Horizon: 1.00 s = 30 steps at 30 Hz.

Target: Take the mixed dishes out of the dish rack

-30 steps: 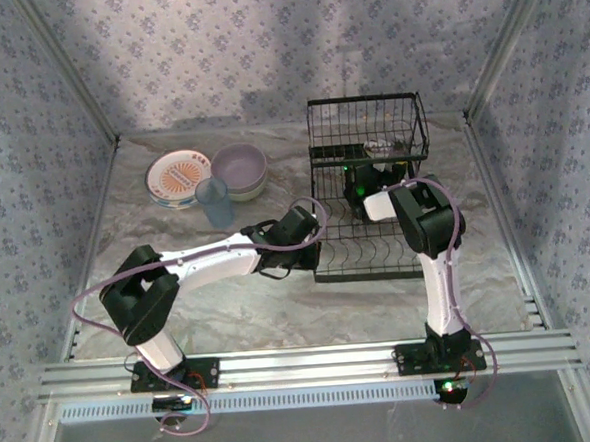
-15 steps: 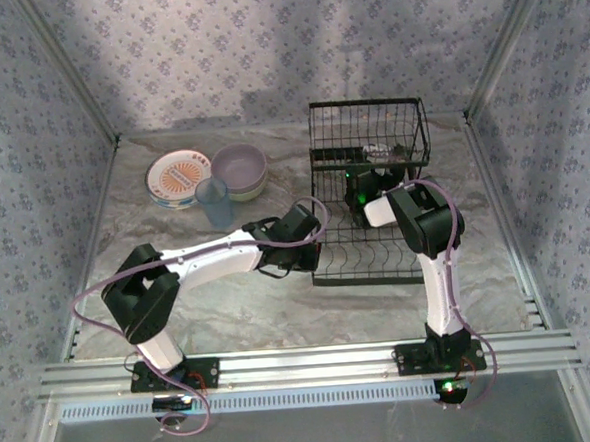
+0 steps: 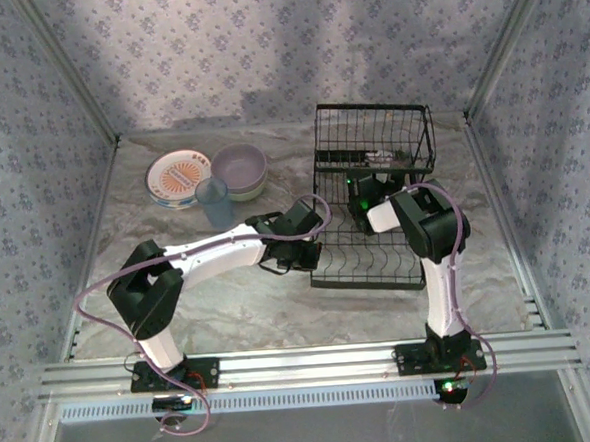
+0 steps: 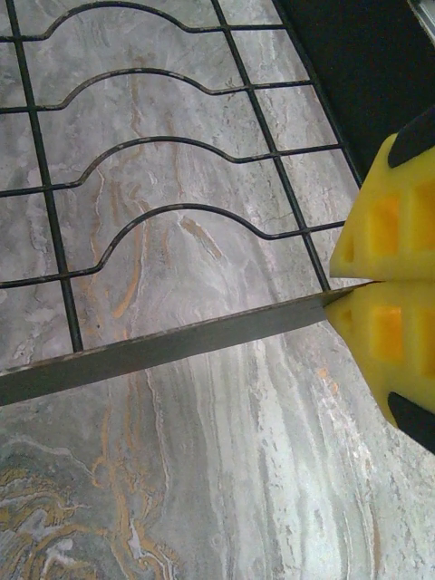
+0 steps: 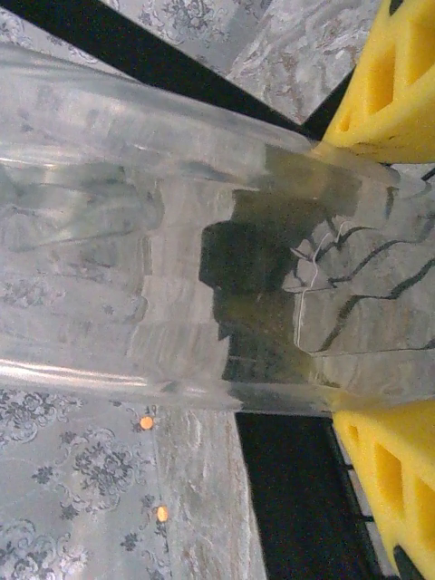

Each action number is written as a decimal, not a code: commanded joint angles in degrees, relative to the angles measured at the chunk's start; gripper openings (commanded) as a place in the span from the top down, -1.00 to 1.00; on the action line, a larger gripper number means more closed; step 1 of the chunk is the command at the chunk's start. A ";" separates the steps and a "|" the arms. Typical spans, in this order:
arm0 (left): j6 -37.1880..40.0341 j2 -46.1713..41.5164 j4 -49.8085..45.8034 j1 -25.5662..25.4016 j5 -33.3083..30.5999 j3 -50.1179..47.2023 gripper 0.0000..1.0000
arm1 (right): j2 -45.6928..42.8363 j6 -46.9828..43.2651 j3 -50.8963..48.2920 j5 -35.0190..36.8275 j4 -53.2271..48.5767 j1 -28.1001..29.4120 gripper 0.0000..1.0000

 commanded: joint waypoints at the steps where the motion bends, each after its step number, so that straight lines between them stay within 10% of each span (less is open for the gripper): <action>1: 3.98 0.81 -0.61 -0.61 7.15 2.64 1.00 | -5.57 3.20 -1.18 0.32 1.49 1.46 0.31; 30: 2.89 4.34 -1.15 0.61 6.83 7.95 1.00 | -18.12 18.85 -14.37 -3.89 -11.12 6.12 0.45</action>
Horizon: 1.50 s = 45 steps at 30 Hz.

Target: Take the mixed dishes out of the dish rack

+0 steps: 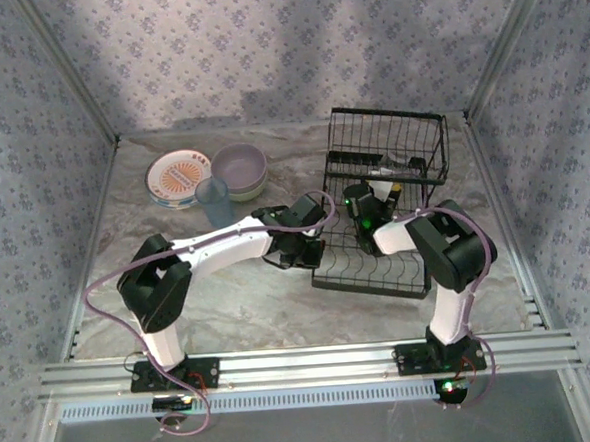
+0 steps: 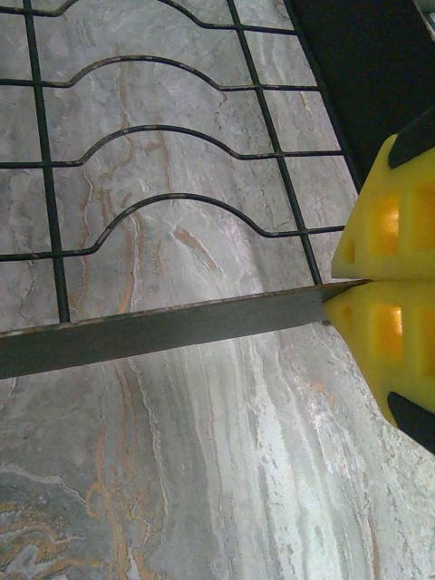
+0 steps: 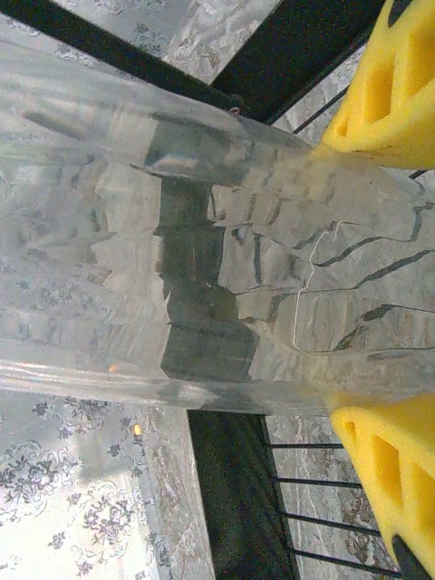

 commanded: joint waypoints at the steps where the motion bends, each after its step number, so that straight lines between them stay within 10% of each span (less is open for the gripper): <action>1: 1.70 0.73 3.89 -0.10 4.32 2.66 1.00 | -2.67 5.72 0.00 -0.69 -5.00 -0.01 0.46; 18: 1.44 1.78 3.55 -0.03 4.56 4.87 1.00 | -6.75 17.58 -0.08 -6.53 -22.68 0.98 0.55; 45: 2.49 2.93 4.92 1.31 6.19 6.91 1.00 | -0.67 19.73 -0.11 -10.35 -22.57 7.89 0.58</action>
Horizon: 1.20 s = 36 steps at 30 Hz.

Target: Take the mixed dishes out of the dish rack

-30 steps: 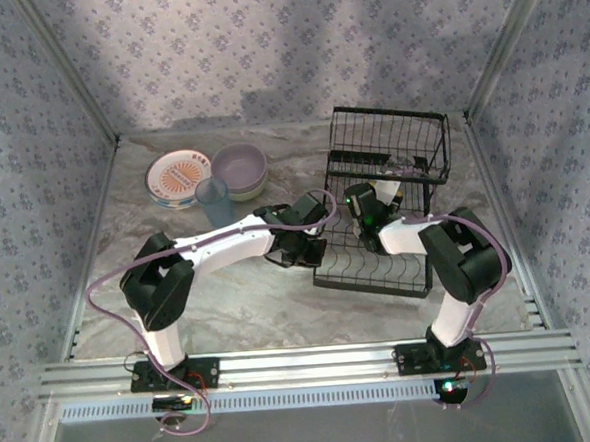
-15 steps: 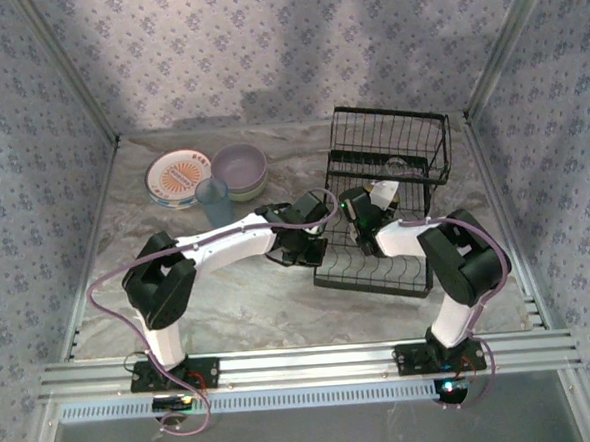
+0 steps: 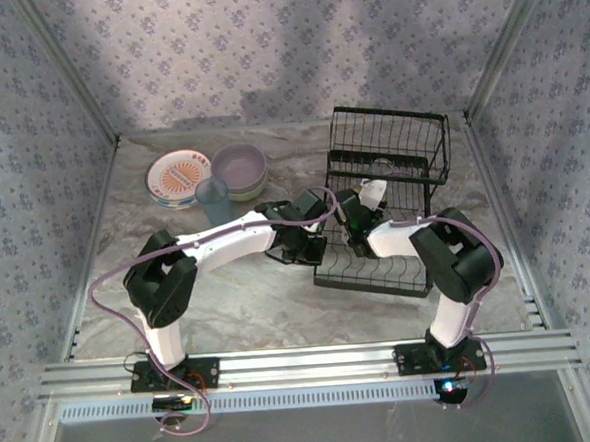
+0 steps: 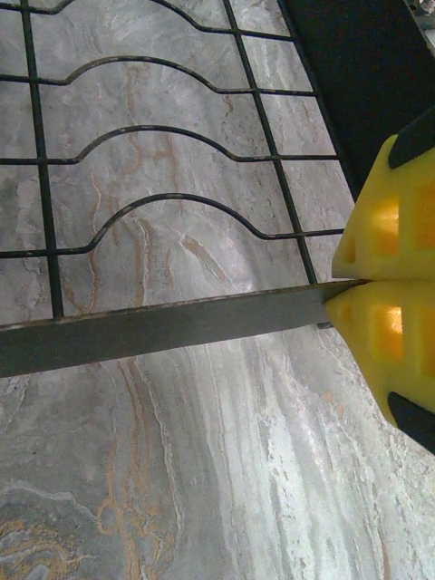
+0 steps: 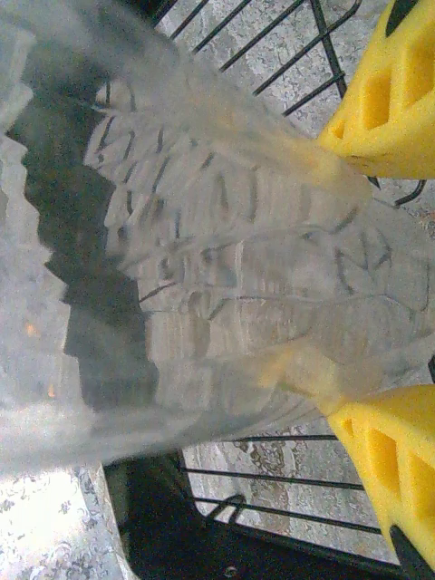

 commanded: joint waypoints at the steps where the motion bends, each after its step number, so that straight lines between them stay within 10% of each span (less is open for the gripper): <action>1: 2.20 0.35 7.30 0.42 4.27 3.29 1.00 | 2.75 2.34 -2.42 -4.90 -3.38 1.96 0.58; 36: 1.71 4.26 9.50 3.65 5.63 6.09 1.00 | -10.78 -13.30 -16.23 0.68 6.36 10.65 0.62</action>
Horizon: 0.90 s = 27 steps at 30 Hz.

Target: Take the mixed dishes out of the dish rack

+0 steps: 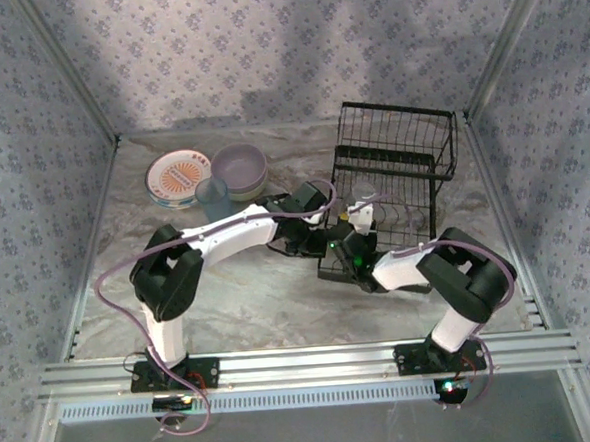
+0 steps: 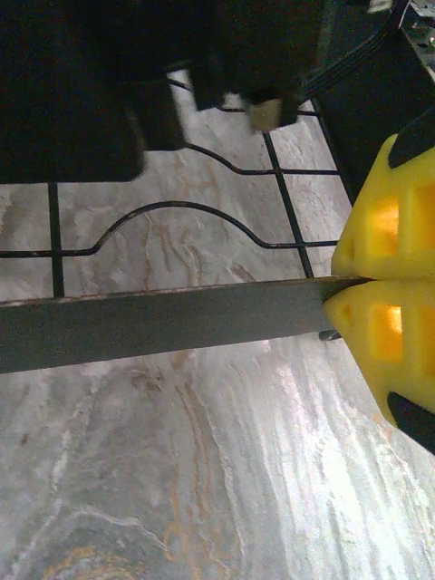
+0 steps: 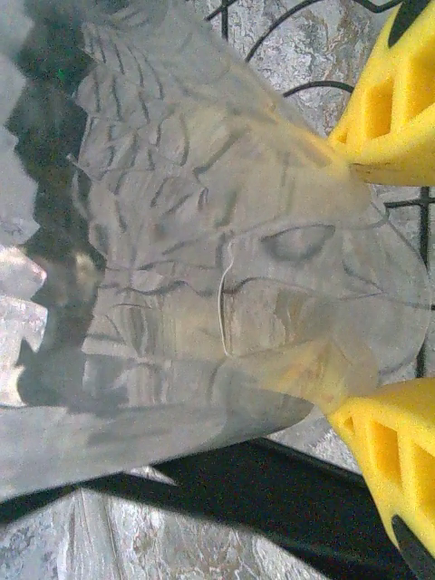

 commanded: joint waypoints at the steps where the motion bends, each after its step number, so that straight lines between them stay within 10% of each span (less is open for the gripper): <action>1: 1.43 1.30 7.39 1.30 2.14 3.22 1.00 | -3.77 -2.77 -1.88 0.73 -5.50 0.42 0.62; 7: 1.96 1.45 6.95 1.90 2.16 4.17 0.96 | -11.04 -4.22 -2.62 -1.10 -10.91 0.25 0.62; 27: 4.22 -10.00 11.50 3.46 1.38 -2.24 -0.75 | -34.38 -4.88 -0.38 -8.97 -36.11 -3.30 0.62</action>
